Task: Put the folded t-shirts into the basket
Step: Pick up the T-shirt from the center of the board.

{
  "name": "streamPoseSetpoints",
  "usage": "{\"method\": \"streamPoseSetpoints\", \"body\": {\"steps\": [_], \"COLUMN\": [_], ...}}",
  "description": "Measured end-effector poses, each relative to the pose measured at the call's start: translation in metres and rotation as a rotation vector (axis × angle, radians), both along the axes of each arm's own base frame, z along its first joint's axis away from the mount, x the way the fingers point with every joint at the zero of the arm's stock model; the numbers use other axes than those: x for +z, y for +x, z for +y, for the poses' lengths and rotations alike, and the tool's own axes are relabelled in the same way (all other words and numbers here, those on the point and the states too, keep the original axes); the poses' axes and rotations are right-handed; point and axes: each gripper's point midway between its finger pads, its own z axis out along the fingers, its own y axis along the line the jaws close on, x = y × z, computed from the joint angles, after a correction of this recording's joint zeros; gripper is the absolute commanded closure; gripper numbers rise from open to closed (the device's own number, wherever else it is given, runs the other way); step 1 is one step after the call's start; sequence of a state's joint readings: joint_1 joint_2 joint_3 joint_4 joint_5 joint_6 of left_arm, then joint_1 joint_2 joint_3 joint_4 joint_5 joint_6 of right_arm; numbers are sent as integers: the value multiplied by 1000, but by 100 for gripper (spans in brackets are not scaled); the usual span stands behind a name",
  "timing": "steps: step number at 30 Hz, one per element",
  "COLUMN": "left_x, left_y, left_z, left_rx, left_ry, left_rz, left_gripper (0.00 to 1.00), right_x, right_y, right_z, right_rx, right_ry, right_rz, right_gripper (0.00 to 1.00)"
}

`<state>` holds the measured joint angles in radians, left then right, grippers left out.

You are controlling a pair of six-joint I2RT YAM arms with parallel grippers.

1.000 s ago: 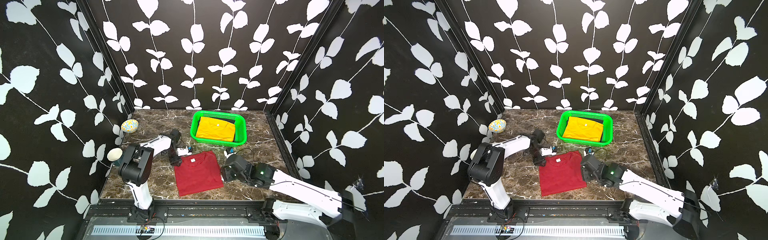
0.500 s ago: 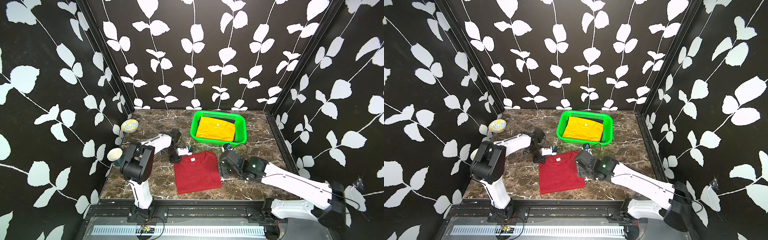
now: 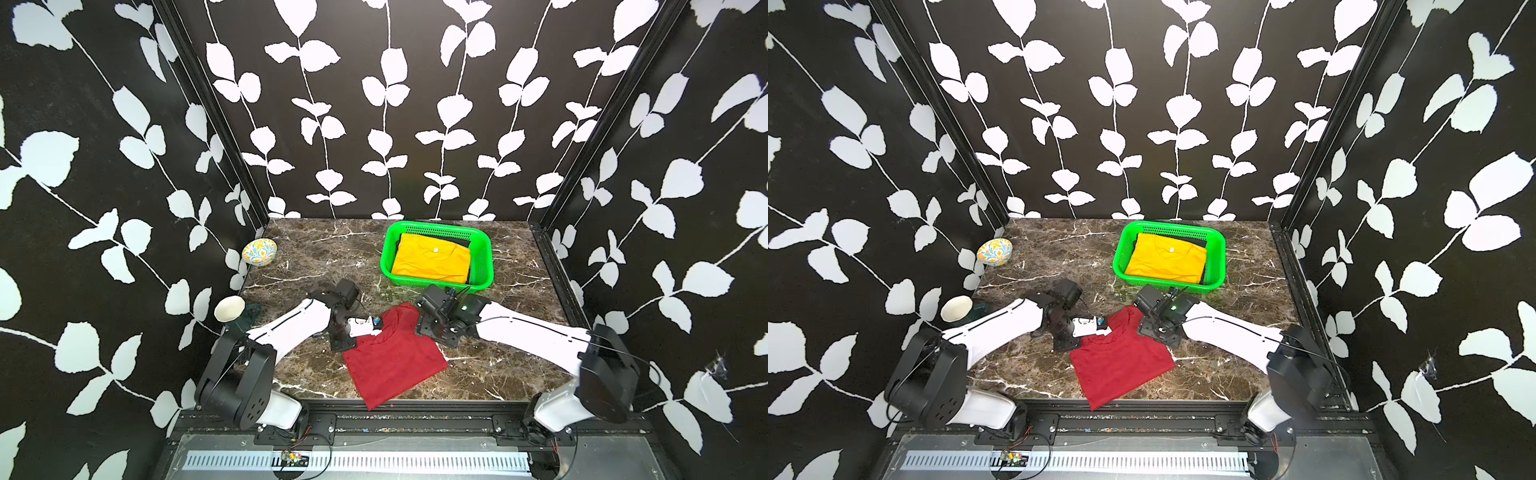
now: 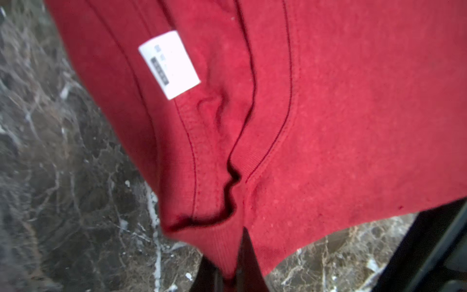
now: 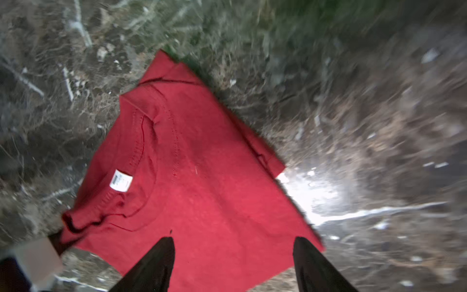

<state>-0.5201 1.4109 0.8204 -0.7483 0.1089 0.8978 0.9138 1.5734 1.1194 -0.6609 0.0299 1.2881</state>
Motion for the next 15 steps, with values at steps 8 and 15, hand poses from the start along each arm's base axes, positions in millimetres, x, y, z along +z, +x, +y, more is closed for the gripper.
{"method": "streamPoseSetpoints", "body": {"steps": [8, 15], "left_x": [21, 39], "left_y": [-14, -19], "left_z": [-29, -44], "left_rx": [-166, -258], "left_ry": [-9, -65], "left_rz": [-201, -377], "left_gripper": [100, 100], "right_x": [-4, 9], "right_y": [32, 67], "right_z": [67, 77], "right_rx": [-4, 41], "right_ry": [51, 9], "right_rz": [90, 92], "right_gripper": [23, 22]}}
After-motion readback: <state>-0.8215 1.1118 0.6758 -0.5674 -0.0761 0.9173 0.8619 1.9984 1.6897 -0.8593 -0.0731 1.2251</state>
